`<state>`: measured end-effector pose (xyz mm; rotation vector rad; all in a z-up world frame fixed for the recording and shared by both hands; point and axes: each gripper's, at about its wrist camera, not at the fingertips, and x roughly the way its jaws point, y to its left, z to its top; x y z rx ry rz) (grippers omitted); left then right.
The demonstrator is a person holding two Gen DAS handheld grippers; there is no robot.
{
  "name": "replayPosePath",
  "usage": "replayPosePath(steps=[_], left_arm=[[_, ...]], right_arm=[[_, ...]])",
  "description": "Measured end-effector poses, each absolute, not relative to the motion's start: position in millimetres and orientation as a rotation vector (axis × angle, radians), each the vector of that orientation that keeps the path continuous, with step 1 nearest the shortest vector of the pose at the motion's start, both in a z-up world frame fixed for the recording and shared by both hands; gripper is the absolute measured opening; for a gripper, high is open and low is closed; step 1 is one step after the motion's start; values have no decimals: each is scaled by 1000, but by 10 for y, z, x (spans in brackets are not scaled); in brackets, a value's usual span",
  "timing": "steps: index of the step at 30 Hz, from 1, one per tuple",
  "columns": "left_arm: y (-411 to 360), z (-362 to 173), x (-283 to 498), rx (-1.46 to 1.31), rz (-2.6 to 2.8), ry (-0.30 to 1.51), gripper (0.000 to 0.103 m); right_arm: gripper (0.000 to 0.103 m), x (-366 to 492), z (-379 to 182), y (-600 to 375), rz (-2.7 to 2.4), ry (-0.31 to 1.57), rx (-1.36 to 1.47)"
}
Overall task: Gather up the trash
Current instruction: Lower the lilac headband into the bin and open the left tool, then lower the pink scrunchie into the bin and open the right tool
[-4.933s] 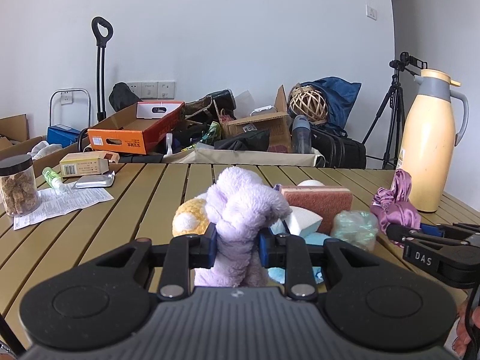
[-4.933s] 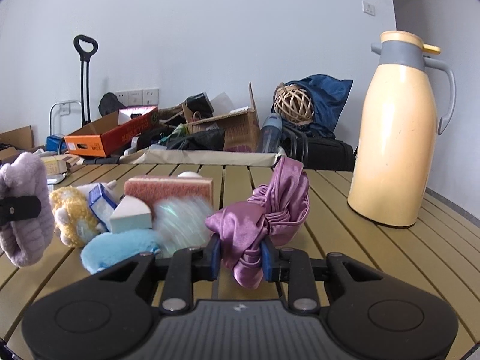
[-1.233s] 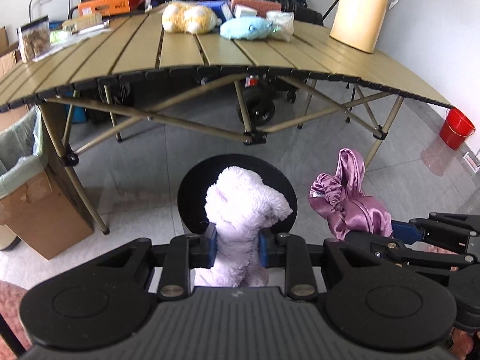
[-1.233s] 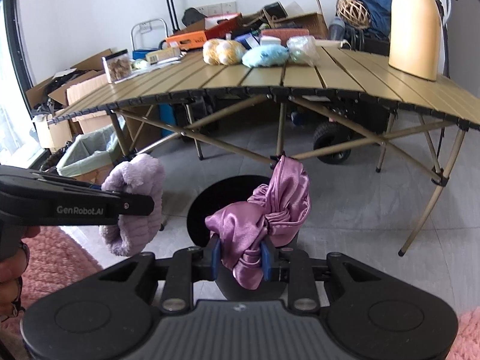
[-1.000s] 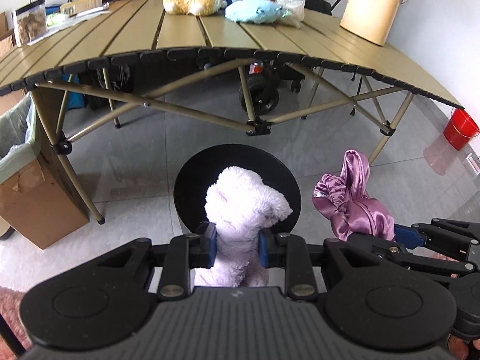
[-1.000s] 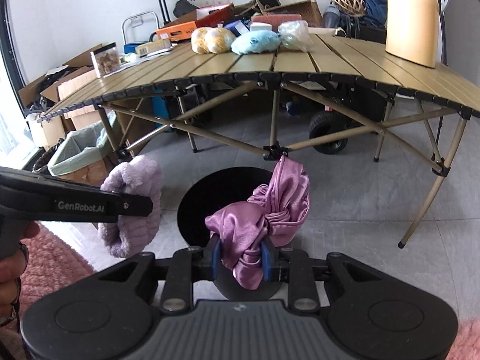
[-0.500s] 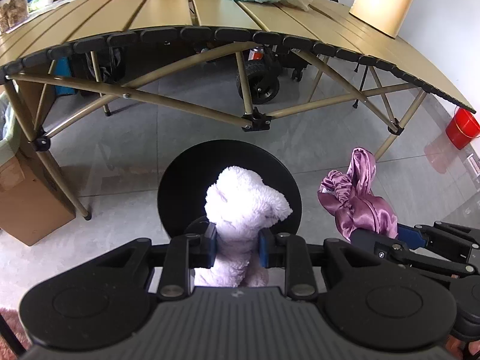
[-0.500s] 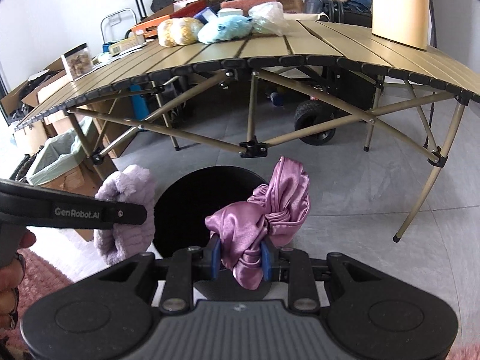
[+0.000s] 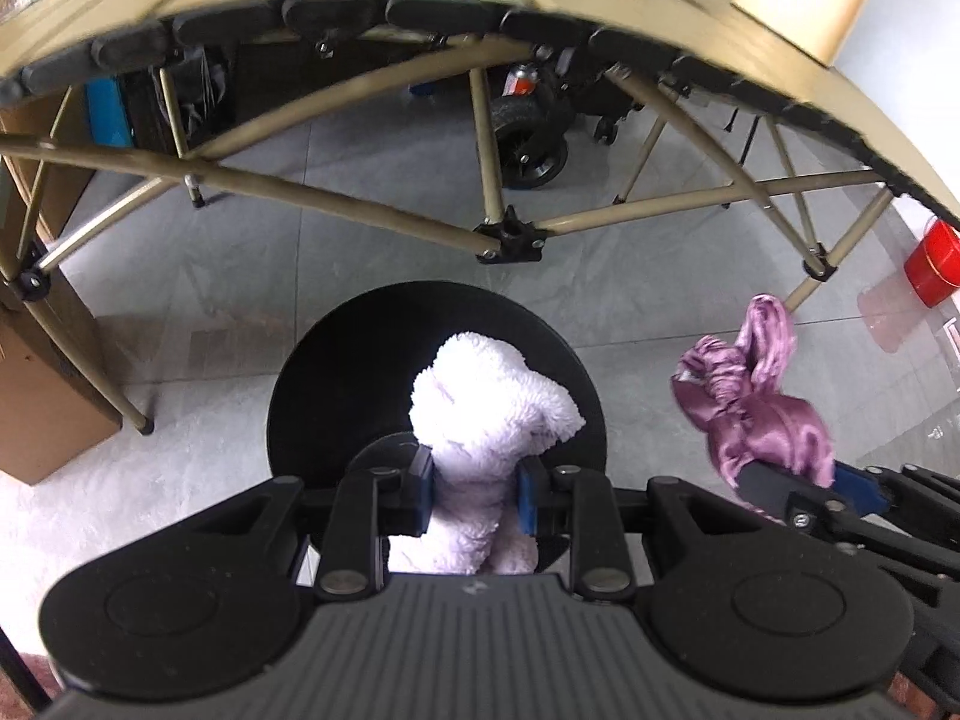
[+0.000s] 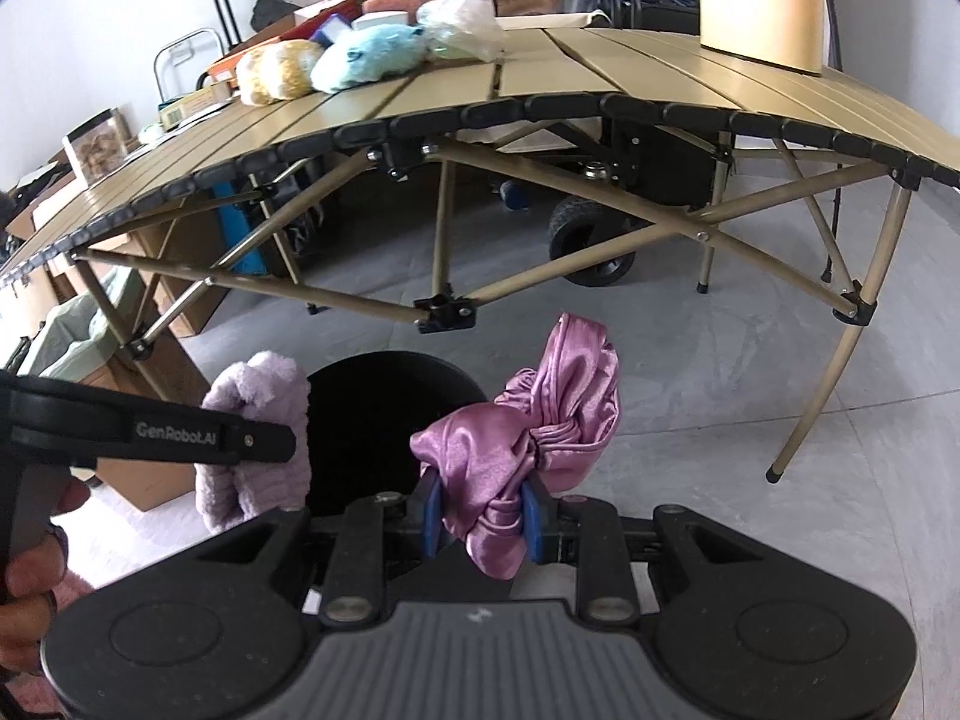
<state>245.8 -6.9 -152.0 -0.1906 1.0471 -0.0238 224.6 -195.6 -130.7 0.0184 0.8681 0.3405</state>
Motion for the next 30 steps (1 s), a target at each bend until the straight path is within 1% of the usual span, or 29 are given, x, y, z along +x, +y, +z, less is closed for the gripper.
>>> replayPosePath(steps=[15,18,20,21,22,23,24,25,26,28,30], left_arm=[[-117,-1898,2866,-221,37,1156,26],[-122,-1944,2880,-213,48,1169,29],[-120,-1961,2887,-208,60,1175,38],[-116,-1960,2893,-207,69,1179,51],[-111,-1959,2892,-210,75,1179,66],[-103,-1953,2888,-213,79,1176,76],[-102,-1937,2888,-213,83,1170,92],[-99,-1916,2880,-209,86,1156,95],[-99,-1892,2871,-200,92,1141,95],[-91,-1876,2866,-186,105,1131,99],[-56,-1868,2858,-189,113,1128,99]], right_arm=[[25,2493,-1487,-2043,297,900,52],[25,2522,-1532,-2063,293,913,59],[25,2531,-1550,-2063,295,917,60],[25,2530,-1551,-2060,296,917,60],[25,2529,-1552,-2060,297,917,59],[25,2527,-1551,-2057,298,916,59],[25,2526,-1549,-2054,298,915,59],[25,2525,-1549,-2050,298,914,59],[25,2525,-1547,-2056,298,915,58],[25,2527,-1544,-2056,298,916,57],[25,2525,-1536,-2048,300,914,55]])
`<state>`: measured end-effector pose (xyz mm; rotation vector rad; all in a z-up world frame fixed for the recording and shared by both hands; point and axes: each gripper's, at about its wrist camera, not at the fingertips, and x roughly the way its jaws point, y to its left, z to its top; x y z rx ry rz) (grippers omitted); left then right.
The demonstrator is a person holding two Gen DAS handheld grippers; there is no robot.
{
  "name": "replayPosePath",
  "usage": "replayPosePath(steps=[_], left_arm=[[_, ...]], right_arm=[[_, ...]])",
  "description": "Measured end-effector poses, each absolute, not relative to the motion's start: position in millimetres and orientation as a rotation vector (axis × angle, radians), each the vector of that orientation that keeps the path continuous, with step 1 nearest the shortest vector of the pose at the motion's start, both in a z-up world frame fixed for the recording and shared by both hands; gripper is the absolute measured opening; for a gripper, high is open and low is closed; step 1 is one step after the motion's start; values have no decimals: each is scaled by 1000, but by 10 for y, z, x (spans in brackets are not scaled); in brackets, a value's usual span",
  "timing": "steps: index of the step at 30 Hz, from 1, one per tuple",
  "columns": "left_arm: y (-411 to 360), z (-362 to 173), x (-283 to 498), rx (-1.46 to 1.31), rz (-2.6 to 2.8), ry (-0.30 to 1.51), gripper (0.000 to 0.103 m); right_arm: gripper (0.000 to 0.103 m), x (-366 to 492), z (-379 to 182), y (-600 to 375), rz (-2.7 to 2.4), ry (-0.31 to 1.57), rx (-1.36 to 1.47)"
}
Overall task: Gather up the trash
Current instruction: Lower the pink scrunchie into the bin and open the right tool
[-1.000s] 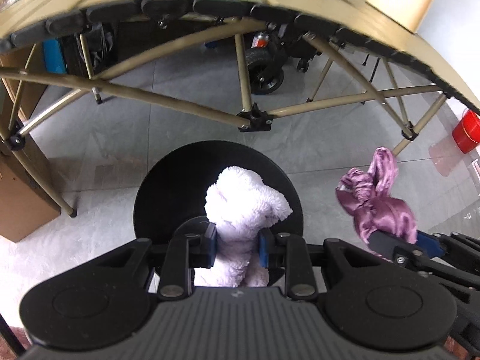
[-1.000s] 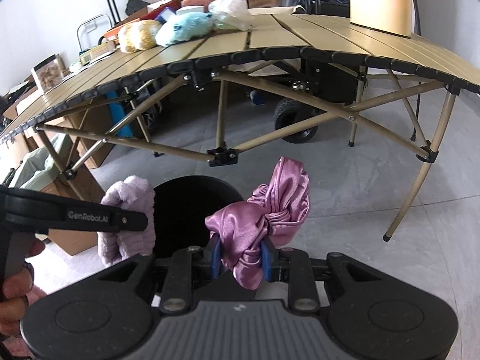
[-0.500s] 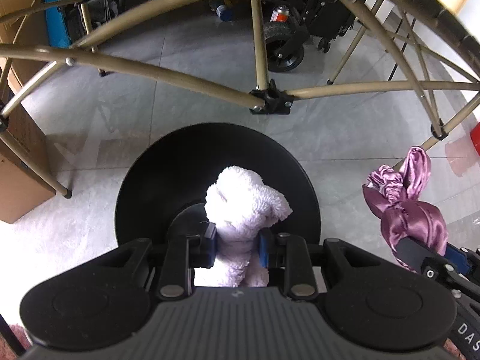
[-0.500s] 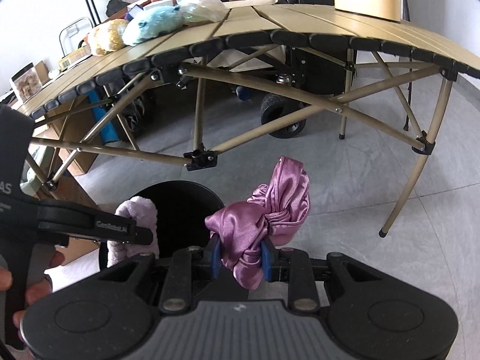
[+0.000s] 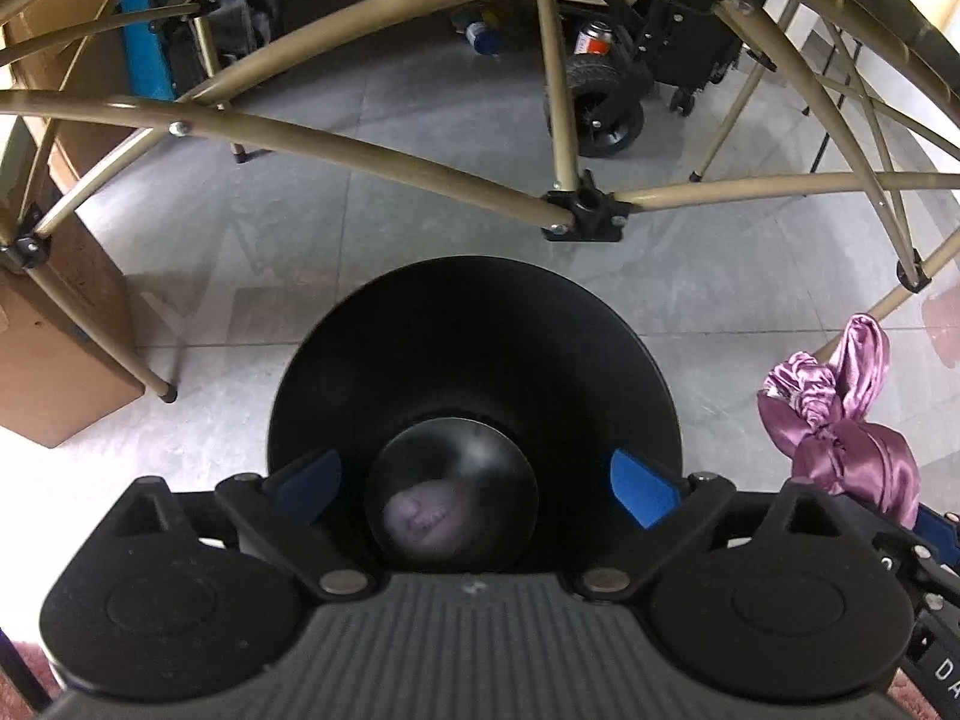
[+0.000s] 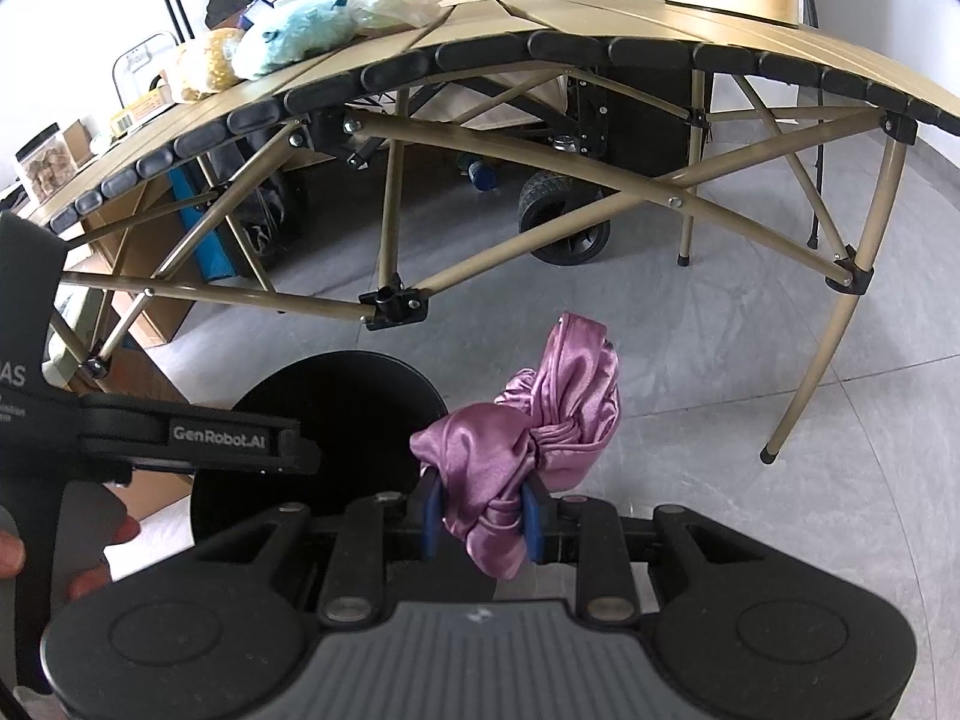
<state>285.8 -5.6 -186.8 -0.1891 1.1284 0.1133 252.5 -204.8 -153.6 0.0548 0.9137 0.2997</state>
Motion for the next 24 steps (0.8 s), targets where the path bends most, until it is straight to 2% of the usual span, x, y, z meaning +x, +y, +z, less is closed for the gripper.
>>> replayPosePath(steps=[13,21,23,24], left_arm=[[629,-1440,2520,-177,271,998,102],[1008,-1276,2361,-235,334,982,102],[1065,-1264,2340,-249,343,976,102],[1087,-1266,2335,-255,344,972,102]], right_arm=[[25,2533,-1472,-1589,448,925,29],[26,2675,-1559,-1044,540,984,-23],[29,2715,-1607,-940,549,1011,-31],[33,2741,-1634,-902,549,1022,-39]])
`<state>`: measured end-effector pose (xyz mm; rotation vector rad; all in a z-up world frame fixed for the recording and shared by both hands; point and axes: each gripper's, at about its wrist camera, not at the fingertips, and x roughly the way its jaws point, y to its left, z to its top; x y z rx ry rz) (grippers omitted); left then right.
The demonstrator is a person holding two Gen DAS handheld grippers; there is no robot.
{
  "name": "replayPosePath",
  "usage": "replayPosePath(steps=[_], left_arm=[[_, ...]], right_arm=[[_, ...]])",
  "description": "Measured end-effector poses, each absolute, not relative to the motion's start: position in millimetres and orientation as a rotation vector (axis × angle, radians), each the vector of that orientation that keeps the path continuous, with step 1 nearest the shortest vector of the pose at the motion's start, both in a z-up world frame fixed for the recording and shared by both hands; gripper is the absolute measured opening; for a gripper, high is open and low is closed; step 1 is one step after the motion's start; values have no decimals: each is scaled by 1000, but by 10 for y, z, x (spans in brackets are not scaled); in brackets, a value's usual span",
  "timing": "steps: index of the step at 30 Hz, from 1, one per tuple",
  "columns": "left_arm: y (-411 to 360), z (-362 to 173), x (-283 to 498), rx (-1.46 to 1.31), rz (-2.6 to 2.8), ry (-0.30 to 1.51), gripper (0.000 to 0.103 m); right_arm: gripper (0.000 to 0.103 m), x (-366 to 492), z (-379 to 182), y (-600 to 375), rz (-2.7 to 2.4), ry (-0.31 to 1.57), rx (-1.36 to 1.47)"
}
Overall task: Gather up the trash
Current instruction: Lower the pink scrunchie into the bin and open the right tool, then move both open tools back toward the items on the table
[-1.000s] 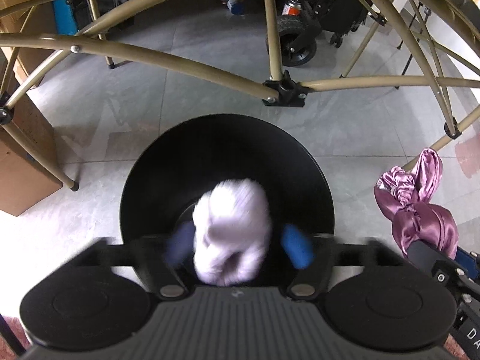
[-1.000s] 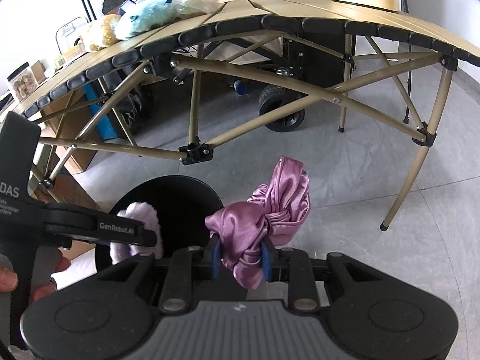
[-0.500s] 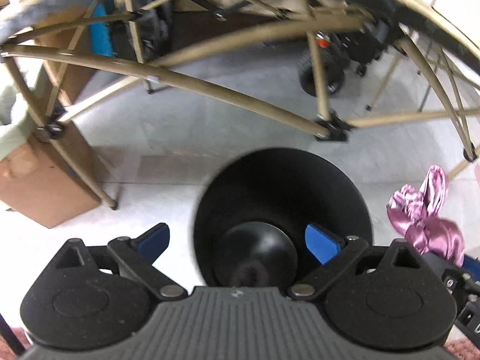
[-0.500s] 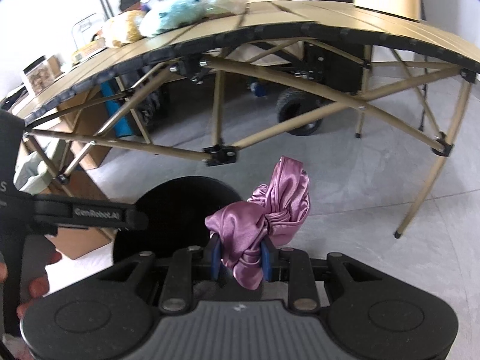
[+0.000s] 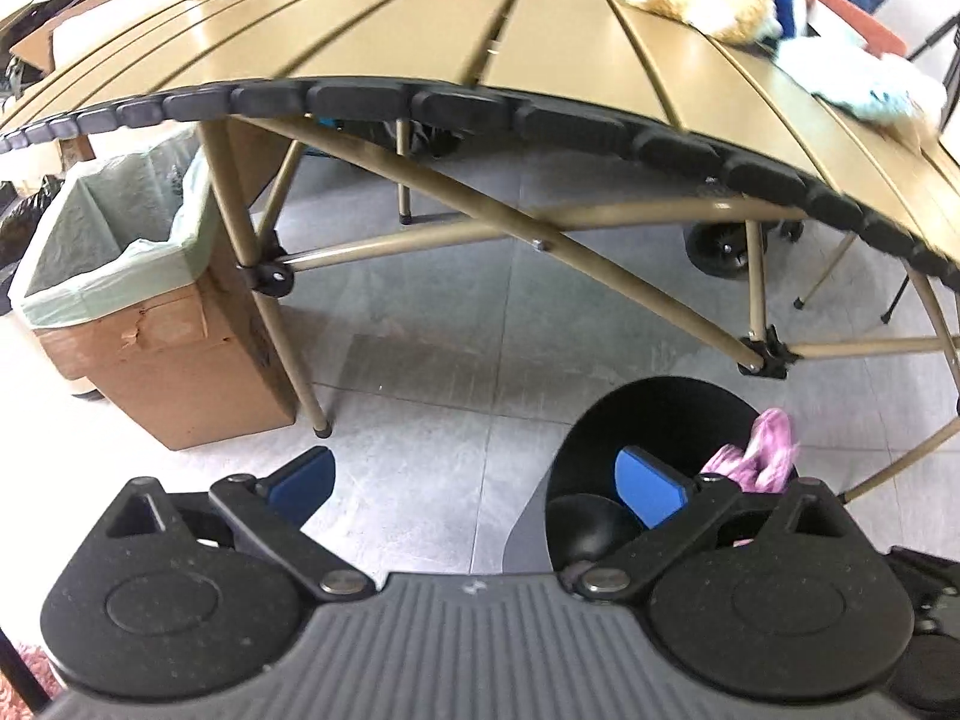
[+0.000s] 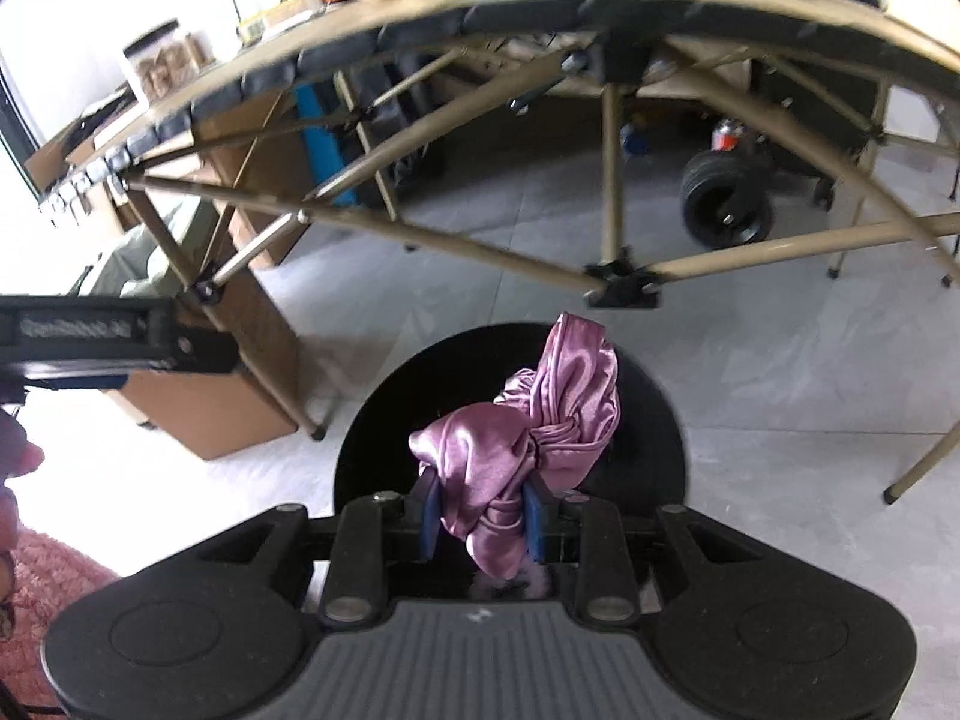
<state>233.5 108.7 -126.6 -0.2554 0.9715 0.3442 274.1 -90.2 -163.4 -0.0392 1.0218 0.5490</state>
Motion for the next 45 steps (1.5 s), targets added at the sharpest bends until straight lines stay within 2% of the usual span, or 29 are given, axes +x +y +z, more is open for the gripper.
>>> replayPosePath(steps=[3,5,6,7,9,11,12,13,22,34,45], left_arm=[[1118,-1253,2321,-265,341,967,102],[1120,-1245,2313,-270,336,965,102],[1122,-1239,2309,-270,334,963,102],[1122,-1240,2305,-270,333,962,102],[1116,-1236,2304,-271,331,960,103],[1103,-1224,2301,-271,328,956,103],[1093,-1214,2299,-271,325,952,103],[1084,-1200,2295,-272,320,949,103],[1024,-955,2189,-292,279,870,103],[857,-354,2077,-275,253,682,103],[716,76,2213,-219,247,550,103]], right_arm=[[48,2766,-1685,-815,528,1025,-62],[63,2776,-1700,-815,517,1022,-57],[75,2776,-1707,-841,511,1020,-55],[83,2780,-1711,-845,505,1020,-59],[90,2779,-1723,-848,491,1019,-72],[92,2768,-1720,-872,487,1009,-77],[95,2765,-1709,-893,489,1005,-74],[103,2764,-1700,-915,493,1001,-69],[103,2655,-1435,-1038,489,912,-56],[103,2414,-599,-1286,492,648,-36],[103,2611,-70,-1486,454,474,19]])
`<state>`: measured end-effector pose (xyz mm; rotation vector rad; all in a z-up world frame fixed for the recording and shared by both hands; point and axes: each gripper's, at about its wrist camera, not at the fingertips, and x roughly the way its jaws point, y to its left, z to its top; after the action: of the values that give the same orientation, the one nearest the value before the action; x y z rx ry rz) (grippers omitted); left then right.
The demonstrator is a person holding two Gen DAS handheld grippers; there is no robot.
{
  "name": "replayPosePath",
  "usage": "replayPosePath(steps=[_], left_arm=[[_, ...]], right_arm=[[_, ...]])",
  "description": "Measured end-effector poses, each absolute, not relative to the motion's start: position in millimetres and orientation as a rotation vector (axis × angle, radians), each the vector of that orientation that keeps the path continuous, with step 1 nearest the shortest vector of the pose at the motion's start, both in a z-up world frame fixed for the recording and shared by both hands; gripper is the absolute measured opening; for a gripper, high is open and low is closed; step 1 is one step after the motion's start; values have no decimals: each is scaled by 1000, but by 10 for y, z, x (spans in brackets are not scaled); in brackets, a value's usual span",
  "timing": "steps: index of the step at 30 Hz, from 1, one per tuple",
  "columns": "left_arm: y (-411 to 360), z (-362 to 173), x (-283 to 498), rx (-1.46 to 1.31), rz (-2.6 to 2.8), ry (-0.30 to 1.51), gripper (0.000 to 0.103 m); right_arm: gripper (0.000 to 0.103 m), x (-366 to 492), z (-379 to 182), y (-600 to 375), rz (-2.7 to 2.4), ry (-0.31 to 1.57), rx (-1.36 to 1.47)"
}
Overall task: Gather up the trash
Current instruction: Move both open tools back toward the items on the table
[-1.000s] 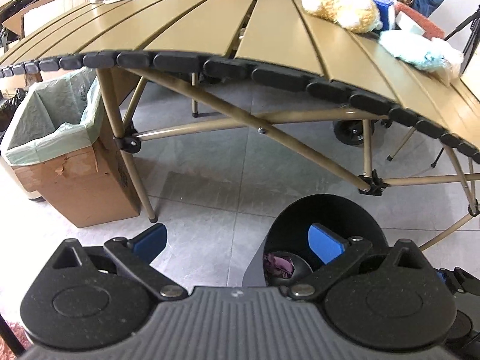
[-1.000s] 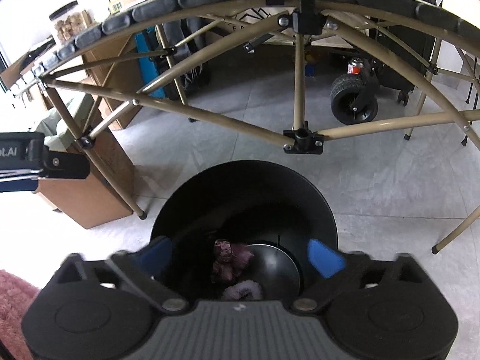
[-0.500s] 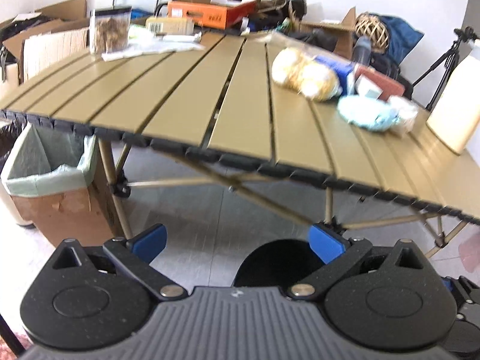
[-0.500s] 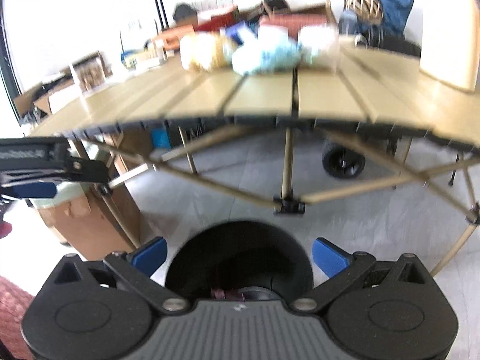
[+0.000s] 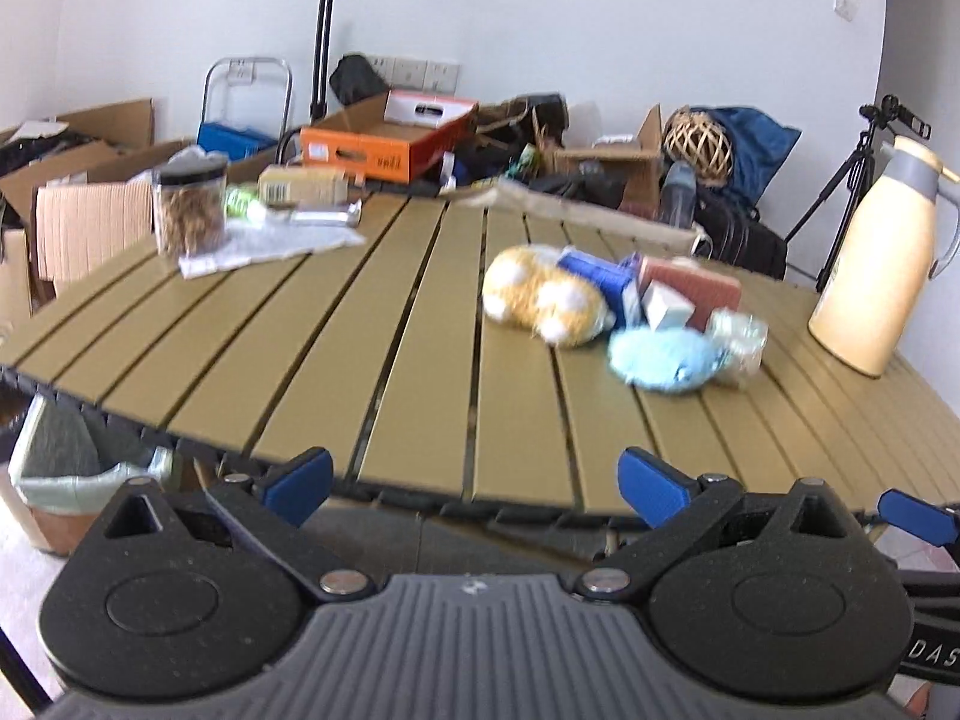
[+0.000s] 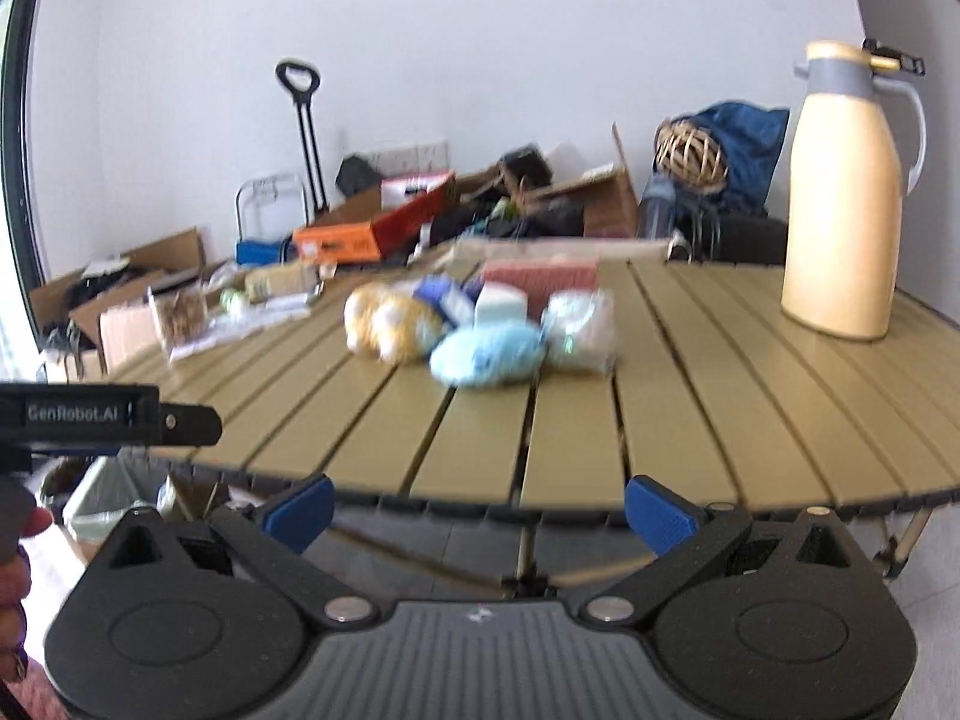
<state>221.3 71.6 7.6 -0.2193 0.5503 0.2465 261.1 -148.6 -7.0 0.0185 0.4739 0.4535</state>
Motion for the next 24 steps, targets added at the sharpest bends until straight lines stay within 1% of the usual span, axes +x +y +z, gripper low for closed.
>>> replayPosePath(steps=[9,15,19,24], left_arm=[[660,287,2514,-210,249,480,103],[717,343,2756,-227,266,455,103],[733,333,2938,-229,267,456,103],[756,286,3178,-234,262,469,103]], right_arm=[[103,2968,136,-1416,443,379,55],[103,3242,169,-1346,422,346,63],[103,3470,132,-1341,391,341,74],[103,3810,1,-1339,353,379,85]])
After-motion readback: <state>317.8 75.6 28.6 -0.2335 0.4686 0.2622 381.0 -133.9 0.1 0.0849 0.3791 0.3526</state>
